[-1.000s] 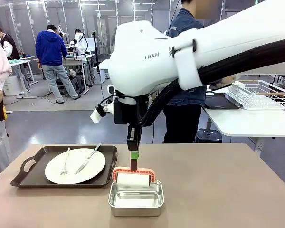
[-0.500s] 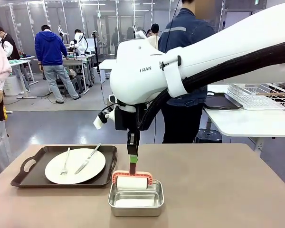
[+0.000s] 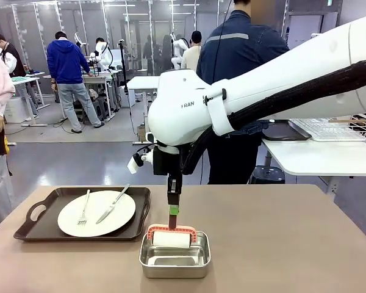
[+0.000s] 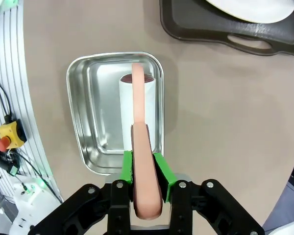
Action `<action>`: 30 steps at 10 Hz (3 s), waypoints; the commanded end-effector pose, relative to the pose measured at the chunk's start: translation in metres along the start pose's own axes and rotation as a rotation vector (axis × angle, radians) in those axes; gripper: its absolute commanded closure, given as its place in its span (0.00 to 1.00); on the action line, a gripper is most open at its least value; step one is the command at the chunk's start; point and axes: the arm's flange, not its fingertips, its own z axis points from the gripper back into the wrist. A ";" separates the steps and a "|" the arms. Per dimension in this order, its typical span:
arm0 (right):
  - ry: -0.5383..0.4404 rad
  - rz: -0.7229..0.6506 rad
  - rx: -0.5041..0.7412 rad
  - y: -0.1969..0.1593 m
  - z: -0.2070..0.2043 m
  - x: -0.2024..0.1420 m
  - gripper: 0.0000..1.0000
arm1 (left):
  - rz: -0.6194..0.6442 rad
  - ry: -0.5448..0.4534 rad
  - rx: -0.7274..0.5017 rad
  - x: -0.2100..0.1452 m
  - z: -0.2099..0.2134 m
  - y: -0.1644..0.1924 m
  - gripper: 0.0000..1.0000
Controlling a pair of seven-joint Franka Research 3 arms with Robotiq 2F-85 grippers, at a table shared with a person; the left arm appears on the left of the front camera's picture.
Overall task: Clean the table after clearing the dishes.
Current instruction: Place the Lint Roller back on top of the Airtight Container, then when the right (or left) Handle tray is removed, use the right hand (or left hand) to clean the right (or left) side of the table with the Lint Roller.
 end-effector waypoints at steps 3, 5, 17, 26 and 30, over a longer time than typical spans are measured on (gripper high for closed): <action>-0.037 0.040 0.027 -0.007 -0.017 -0.010 0.78 | -0.005 -0.013 -0.017 0.000 0.002 -0.001 0.00; -0.050 0.056 0.023 -0.010 -0.023 -0.010 0.74 | -0.005 -0.013 -0.017 0.000 0.002 -0.001 0.00; -0.044 0.021 -0.030 -0.017 0.006 -0.016 0.00 | -0.005 -0.013 -0.017 0.000 0.002 -0.001 0.00; -0.044 0.021 -0.030 -0.017 0.006 -0.016 0.00 | -0.005 -0.013 -0.017 0.000 0.002 -0.001 0.00; -0.190 -0.207 -0.002 -0.031 0.050 -0.073 0.00 | -0.005 -0.013 -0.017 0.000 0.002 -0.001 0.00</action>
